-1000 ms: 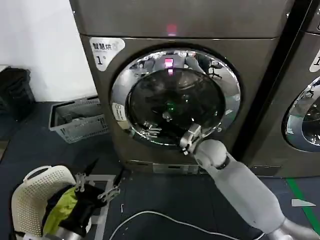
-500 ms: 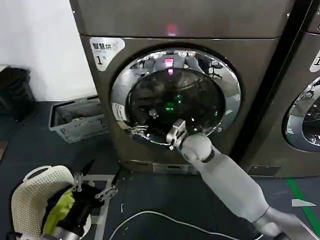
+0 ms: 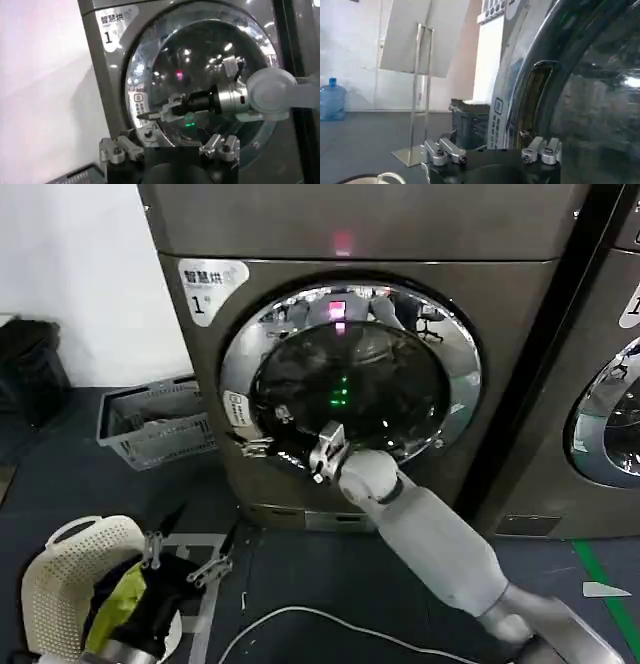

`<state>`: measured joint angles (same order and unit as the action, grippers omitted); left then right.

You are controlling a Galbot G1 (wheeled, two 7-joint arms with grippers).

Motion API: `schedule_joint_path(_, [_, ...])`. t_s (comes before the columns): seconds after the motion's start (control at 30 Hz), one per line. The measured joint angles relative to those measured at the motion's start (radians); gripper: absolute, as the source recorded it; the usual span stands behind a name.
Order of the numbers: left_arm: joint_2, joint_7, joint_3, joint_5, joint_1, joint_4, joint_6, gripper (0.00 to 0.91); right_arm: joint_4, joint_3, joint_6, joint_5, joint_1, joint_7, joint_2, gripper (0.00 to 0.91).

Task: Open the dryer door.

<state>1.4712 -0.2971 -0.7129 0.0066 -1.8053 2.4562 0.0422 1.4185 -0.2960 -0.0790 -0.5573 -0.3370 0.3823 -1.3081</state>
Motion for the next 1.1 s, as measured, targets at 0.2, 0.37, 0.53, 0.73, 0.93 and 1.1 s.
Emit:
schedule_joint_path(0.2, [-0.001,-0.004,-0.004,0.001,-0.002,0.000,0.000,0.907,-0.019,-0.008,0.059,-0.030,0.002,0.118,0.017,0.907])
schedule_joint_path(0.37, [-0.001,-0.005,-0.018,0.002,0.004,0.000,0.002,0.907,0.000,-0.012,0.100,-0.087,-0.007,0.217,0.049,0.907])
schedule_joint_path(0.53, [-0.018,-0.006,-0.054,-0.008,0.012,0.000,0.005,0.907,0.008,-0.012,0.190,-0.185,-0.006,0.434,0.119,0.907])
schedule_joint_path(0.73, [-0.062,-0.041,-0.171,-0.081,0.031,-0.021,0.014,0.907,0.070,0.016,0.206,-0.297,-0.032,0.663,0.211,0.907])
schedule_joint_path(0.93, [-0.114,-0.121,-0.313,-0.178,0.071,-0.047,0.018,0.907,0.148,0.055,0.164,-0.348,-0.073,0.824,0.289,0.907])
schedule_joint_path(1.1, [-0.158,-0.134,-0.390,-0.263,0.109,-0.075,0.023,0.907,0.209,0.106,0.122,-0.356,-0.119,0.970,0.346,0.907])
